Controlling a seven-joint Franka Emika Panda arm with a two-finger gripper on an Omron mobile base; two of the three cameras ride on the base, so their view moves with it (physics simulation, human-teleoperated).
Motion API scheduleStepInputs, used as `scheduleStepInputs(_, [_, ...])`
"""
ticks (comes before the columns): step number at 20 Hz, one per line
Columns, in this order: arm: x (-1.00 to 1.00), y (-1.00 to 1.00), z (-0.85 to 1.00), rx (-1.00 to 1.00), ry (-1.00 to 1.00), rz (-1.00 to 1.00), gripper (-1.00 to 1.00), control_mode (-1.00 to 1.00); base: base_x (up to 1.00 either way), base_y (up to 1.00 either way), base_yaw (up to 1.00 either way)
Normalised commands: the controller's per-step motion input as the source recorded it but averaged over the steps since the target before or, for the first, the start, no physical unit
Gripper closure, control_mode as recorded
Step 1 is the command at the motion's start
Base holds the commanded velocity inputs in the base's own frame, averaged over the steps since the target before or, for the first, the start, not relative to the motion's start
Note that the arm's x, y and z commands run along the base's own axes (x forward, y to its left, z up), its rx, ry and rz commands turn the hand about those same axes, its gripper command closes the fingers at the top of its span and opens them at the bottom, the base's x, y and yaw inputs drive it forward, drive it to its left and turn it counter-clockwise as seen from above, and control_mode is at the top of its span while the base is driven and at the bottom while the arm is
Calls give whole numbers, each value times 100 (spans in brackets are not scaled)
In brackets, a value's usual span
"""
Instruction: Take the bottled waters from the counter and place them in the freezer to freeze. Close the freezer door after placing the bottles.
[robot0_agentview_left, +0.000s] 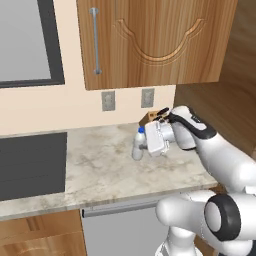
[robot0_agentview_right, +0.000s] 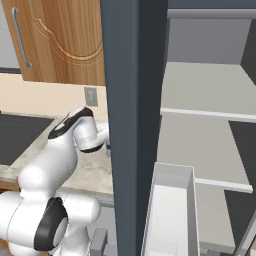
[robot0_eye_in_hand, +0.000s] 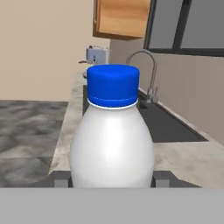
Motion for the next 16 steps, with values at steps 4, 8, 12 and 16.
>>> scheduleStepInputs(4, [-45,29,81,-1,0,-13,100,-100,0,0,0])
scheduleStepInputs(8, [-54,17,57,-3,0,-16,100,-100,0,0,0])
scheduleStepInputs(12, [-61,-3,21,2,0,-19,100,-100,0,0,0])
scheduleStepInputs(16, [-66,-21,0,6,-1,-18,100,-100,0,0,0])
